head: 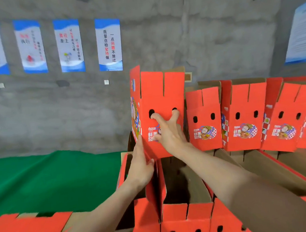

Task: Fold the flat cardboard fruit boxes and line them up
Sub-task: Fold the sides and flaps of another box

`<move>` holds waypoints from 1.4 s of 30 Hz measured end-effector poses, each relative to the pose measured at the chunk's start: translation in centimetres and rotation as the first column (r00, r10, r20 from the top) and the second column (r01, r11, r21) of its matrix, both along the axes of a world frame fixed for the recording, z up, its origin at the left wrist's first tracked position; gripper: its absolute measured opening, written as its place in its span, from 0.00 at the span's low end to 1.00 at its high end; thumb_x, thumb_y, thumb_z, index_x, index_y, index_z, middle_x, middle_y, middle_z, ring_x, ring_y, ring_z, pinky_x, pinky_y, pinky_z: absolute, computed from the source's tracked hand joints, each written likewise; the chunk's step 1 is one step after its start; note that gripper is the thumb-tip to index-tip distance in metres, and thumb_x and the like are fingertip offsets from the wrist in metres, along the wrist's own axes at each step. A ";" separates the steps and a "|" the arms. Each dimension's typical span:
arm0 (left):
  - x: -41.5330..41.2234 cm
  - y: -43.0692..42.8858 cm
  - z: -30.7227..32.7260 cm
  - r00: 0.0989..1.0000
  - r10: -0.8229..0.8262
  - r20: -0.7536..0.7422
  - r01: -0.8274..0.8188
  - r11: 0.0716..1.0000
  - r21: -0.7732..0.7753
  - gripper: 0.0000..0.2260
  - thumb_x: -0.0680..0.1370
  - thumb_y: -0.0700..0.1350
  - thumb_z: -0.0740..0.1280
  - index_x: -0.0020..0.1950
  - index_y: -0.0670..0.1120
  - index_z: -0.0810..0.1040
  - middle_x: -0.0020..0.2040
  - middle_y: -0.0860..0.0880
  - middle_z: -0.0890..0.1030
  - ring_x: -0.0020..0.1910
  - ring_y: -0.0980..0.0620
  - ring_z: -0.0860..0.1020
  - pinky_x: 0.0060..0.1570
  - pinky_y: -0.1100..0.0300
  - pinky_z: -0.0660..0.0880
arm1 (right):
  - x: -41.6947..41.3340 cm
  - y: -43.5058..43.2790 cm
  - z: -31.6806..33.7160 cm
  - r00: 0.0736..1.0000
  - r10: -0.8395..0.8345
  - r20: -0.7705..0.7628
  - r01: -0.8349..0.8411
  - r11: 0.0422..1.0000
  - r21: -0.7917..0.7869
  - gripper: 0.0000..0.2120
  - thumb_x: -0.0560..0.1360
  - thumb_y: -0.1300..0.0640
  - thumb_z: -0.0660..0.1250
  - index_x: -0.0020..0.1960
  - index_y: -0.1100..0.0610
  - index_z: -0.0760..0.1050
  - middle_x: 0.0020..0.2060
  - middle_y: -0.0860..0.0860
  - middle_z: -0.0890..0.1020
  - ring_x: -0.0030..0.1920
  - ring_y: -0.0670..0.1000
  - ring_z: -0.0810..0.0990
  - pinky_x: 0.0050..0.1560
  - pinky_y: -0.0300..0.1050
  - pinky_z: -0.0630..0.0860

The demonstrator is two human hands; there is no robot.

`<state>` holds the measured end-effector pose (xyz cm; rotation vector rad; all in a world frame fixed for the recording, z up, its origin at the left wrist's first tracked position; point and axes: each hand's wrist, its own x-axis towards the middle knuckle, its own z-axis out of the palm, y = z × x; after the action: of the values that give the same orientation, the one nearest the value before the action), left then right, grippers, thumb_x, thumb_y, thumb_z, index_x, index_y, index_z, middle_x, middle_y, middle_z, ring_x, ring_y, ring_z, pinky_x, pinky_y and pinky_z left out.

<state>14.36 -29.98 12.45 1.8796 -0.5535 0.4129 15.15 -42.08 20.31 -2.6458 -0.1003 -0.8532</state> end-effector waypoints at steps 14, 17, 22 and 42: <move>9.7 -7.3 -1.8 0.940 -0.069 -0.333 0.128 0.979 0.157 0.34 0.74 0.31 0.62 0.76 0.45 0.53 0.72 0.47 0.64 0.66 0.52 0.66 0.59 0.66 0.64 | 10.5 -6.9 -5.2 0.975 -0.204 -0.084 0.185 0.964 -0.191 0.38 0.75 0.60 0.66 0.73 0.34 0.50 0.73 0.62 0.45 0.64 0.63 0.68 0.57 0.53 0.71; 10.5 -7.1 -2.4 0.945 -0.028 -0.326 0.091 0.980 0.178 0.36 0.74 0.30 0.61 0.78 0.44 0.48 0.78 0.47 0.54 0.76 0.50 0.53 0.73 0.61 0.51 | 11.2 -6.5 -7.4 0.969 -0.243 -0.052 0.223 0.943 -0.248 0.42 0.75 0.56 0.65 0.74 0.33 0.41 0.74 0.61 0.36 0.73 0.65 0.51 0.65 0.60 0.62; 11.3 -6.6 -2.2 0.947 0.010 -0.320 0.049 0.983 0.177 0.35 0.74 0.29 0.57 0.78 0.45 0.49 0.78 0.45 0.55 0.76 0.49 0.55 0.74 0.54 0.54 | 11.1 -7.1 -8.9 0.965 -0.184 -0.188 0.149 0.971 -0.187 0.47 0.73 0.63 0.63 0.73 0.31 0.37 0.69 0.53 0.21 0.71 0.74 0.36 0.63 0.68 0.67; -0.3 10.1 2.8 0.981 0.055 -0.187 -0.036 0.994 0.102 0.27 0.79 0.38 0.64 0.76 0.46 0.59 0.72 0.43 0.67 0.67 0.50 0.69 0.61 0.67 0.65 | -2.7 4.2 -4.4 0.949 0.304 0.086 -0.313 0.941 0.132 0.15 0.76 0.60 0.66 0.61 0.63 0.75 0.56 0.59 0.80 0.59 0.58 0.77 0.60 0.46 0.67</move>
<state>14.01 -19.87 15.28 2.0038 -0.4099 0.2362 12.46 -37.93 15.88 -2.3831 -0.4412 -0.8046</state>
